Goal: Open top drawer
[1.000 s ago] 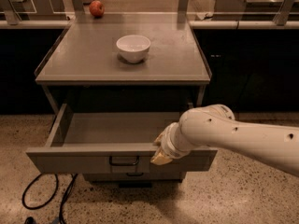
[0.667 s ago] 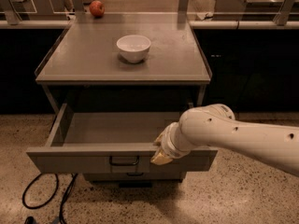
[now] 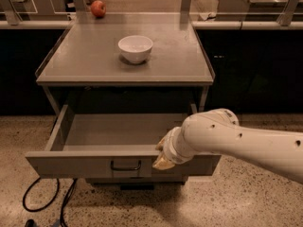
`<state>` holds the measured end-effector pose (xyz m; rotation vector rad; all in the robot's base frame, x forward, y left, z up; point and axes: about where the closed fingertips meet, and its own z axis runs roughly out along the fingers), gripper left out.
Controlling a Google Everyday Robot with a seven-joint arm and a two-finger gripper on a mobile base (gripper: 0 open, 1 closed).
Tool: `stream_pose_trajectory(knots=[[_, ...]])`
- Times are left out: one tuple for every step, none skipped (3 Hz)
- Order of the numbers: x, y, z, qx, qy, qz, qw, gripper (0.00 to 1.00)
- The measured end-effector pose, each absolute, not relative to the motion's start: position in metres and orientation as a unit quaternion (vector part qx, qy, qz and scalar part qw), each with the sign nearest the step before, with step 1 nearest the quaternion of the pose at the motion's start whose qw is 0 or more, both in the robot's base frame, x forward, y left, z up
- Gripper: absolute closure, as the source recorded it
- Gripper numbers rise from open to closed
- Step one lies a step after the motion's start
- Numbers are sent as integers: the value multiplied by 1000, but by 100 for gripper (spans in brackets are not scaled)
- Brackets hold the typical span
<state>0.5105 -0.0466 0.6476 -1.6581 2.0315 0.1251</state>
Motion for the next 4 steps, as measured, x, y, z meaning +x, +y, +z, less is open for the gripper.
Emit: stream_pose_trajectory(knots=[[502,-47,647,-611,749,46,252,100],[502,-47,648,-611,749,46,252,100],[489,-47,645,-612,750,47,247,100],[489,-47,648,-612,750,47,247,100]])
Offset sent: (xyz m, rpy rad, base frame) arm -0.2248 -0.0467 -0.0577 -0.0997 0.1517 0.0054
